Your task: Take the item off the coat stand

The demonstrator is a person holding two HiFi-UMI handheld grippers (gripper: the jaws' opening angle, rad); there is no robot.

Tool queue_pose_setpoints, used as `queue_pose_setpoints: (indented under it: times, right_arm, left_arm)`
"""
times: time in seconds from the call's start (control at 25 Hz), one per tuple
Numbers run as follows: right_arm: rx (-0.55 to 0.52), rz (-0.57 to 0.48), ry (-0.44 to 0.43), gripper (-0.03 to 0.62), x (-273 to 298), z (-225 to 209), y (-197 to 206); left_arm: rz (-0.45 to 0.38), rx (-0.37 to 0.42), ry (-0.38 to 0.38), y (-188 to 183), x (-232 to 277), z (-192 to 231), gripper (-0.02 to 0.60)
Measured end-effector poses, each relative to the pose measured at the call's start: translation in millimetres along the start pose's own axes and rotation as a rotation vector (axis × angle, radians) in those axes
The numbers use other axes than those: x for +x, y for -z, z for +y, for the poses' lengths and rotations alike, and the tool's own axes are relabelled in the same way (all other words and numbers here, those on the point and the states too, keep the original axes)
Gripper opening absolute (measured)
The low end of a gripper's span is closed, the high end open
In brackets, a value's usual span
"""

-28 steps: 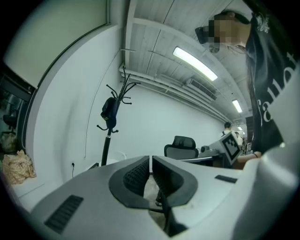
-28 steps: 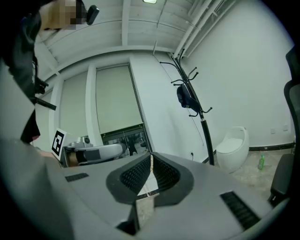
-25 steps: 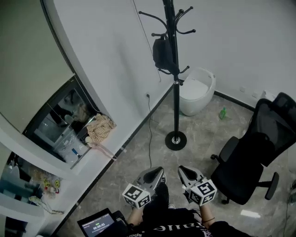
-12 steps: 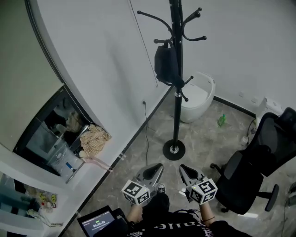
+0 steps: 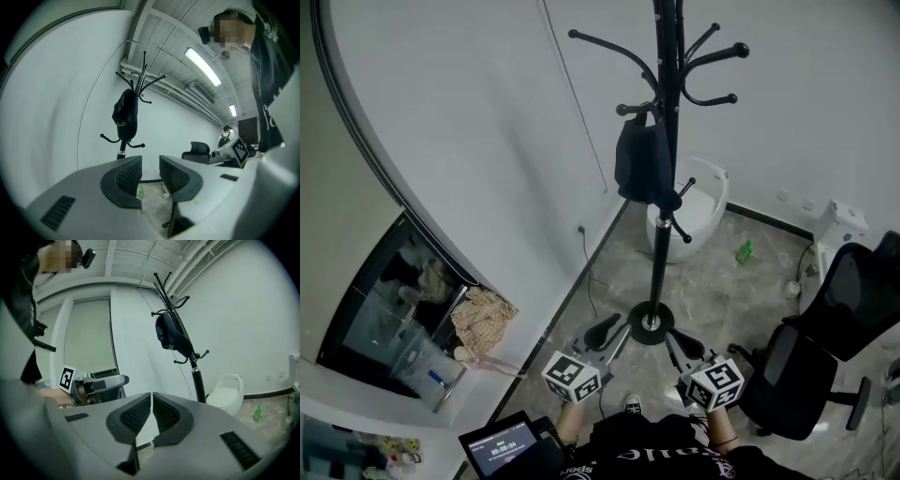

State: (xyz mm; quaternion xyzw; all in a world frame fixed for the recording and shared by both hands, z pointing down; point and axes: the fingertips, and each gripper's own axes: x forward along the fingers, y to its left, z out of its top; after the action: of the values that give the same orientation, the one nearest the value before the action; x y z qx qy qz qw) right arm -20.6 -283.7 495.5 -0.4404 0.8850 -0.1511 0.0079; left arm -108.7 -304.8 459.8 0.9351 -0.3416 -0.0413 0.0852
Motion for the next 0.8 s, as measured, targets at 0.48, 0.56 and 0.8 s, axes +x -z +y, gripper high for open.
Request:
queue_pose_setpoints:
  times: [0.48, 0.56, 0.8]
  right_arm:
    - [0.019, 0.041, 0.069, 0.018, 25, -49, 2]
    - [0.013, 0.049, 0.060, 0.018, 33, -56, 1]
    - [0.003, 0.049, 0.033, 0.018, 58, -87, -15]
  left_arm:
    - [-0.156, 0.094, -0.012, -99, 77, 85, 0.172]
    - [-0.178, 0.124, -0.025, -121, 91, 96, 0.172]
    - [-0.208, 0.268, -0.061, -182, 140, 123, 0.183]
